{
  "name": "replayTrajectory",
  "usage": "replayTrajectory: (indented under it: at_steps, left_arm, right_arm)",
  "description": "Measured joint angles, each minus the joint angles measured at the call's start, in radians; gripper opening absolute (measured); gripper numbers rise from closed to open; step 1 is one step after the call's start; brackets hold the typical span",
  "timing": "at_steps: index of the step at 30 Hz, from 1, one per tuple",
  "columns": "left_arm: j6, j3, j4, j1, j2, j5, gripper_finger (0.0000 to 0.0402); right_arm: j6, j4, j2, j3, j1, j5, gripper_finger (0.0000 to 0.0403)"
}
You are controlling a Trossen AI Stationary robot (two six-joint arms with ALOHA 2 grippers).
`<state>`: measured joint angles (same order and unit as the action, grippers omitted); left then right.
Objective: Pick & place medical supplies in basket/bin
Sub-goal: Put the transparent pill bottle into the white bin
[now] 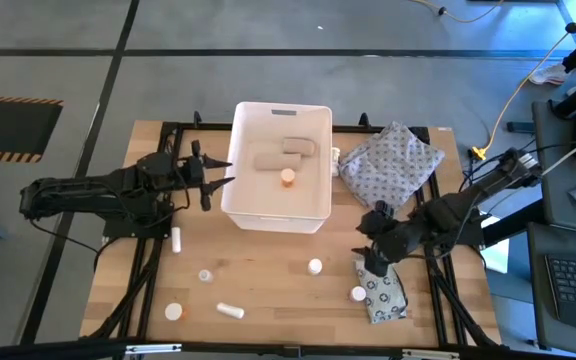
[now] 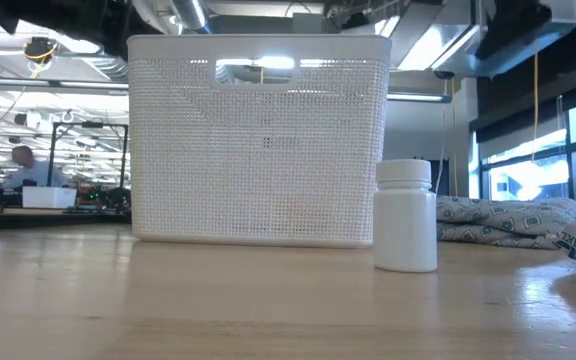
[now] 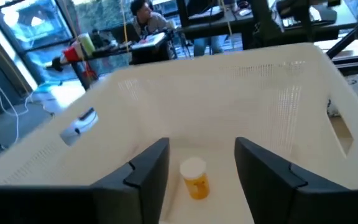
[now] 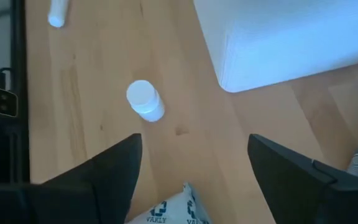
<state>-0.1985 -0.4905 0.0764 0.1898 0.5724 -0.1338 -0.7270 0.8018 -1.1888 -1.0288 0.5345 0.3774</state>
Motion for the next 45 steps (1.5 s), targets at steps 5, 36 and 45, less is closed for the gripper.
replayTrajectory:
  at_steps: [5, 36, 45]
  left_arm:
    - [-0.021, -0.091, 0.122, 0.000, 0.007, 0.046, 0.0205]
    - [0.617, -0.581, 0.974, -0.694, 0.652, -0.025, 0.0205]
    - [0.703, -0.580, 0.921, -0.808, 0.844, 0.066, 0.0205]
  right_arm:
    - [0.028, -0.119, 0.088, 0.163, -0.001, 0.079, 0.0294]
    - [0.238, -0.421, 0.200, 0.379, -0.074, 0.101, 0.0294]
    - [0.235, -0.450, 0.189, 0.379, -0.073, 0.104, 0.0294]
